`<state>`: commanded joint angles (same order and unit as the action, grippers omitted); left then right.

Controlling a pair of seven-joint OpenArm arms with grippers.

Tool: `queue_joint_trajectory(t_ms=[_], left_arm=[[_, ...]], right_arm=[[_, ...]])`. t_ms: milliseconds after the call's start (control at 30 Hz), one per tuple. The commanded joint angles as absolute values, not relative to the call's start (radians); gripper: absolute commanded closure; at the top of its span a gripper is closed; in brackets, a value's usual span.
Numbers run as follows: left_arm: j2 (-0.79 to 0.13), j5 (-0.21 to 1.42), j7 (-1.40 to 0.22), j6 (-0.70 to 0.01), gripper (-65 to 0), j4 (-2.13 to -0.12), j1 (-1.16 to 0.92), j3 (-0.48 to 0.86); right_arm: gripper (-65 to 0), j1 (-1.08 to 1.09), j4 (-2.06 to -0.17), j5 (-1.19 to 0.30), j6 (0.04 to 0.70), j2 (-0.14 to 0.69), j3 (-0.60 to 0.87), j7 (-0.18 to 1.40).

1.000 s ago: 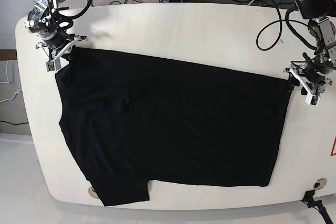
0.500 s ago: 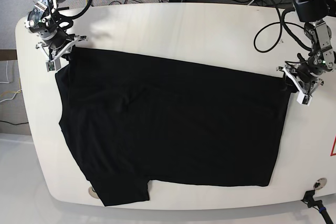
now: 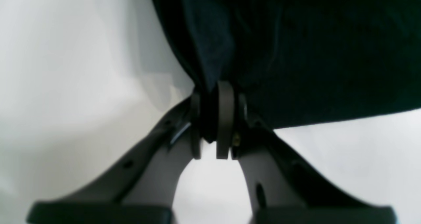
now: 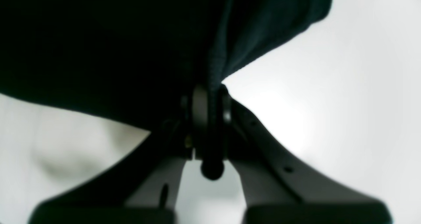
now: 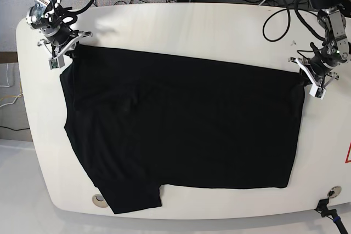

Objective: Fold the T-shirt properly
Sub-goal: 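Pull the shirt edge further toward the robot with both grippers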

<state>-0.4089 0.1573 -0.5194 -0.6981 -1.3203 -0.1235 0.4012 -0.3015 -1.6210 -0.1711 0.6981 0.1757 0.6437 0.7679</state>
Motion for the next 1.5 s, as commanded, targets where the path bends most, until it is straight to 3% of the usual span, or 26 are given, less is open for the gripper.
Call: queue_joint_trajectory(t_ms=[433, 600, 833, 867, 933, 1000, 1067, 1167, 1233, 1500], left_arm=[[-0.386, 0.162, -0.519, -0.698, -3.1, -1.67, -0.576, 0.499], [-0.326, 0.162, -0.519, -0.698, -3.3, -1.701, -0.61, 0.565], [-0.326, 0.162, -0.519, -0.698, -3.4, -1.701, -0.608, 0.568], [-0.326, 0.162, -0.519, -0.698, -4.1, -1.701, -0.608, 0.568], [-0.328, 0.159, -0.521, -0.698, -12.0, -1.701, -0.608, 0.567], [-0.331, 0.159, -0.556, -0.698, -24.7, -1.704, -0.601, 0.567], [-0.354, 0.159, -0.607, -0.698, -33.3, -1.724, -0.579, 0.567], [-0.357, 0.16, -0.633, -0.698, -33.5, -1.779, -0.565, 0.568], [-0.357, 0.159, -0.633, -0.698, -33.5, -1.822, -0.564, 0.575], [-0.357, 0.157, -0.634, -0.698, -33.5, -1.882, -0.461, 0.578]], right_arm=[[0.0, -0.521, -1.807, -0.171, 0.698, 0.179, 0.644, 0.816], [0.0, -0.516, -1.807, -0.171, 0.698, 0.183, 0.644, 0.816], [0.0, -0.515, -1.805, -0.171, 0.698, 0.183, 0.642, 0.816], [0.0, -0.515, -1.805, -0.171, 0.698, 0.182, 0.642, 0.816], [0.0, -0.515, -1.805, -0.171, 0.698, 0.179, 0.642, 0.816], [-6.4, -0.515, -1.805, -0.171, 0.698, 0.179, 0.642, 0.816], [-17.7, -0.515, -1.811, -0.171, 0.698, 0.179, 0.642, 0.812], [-33.7, -0.515, -1.856, -0.171, 0.698, 0.179, 0.642, 0.811], [-40.7, -0.515, -1.906, -0.171, 0.698, 0.179, 0.642, 0.809], [-42.5, -0.44, -1.965, -0.17, 0.698, 0.211, 0.639, 0.816]])
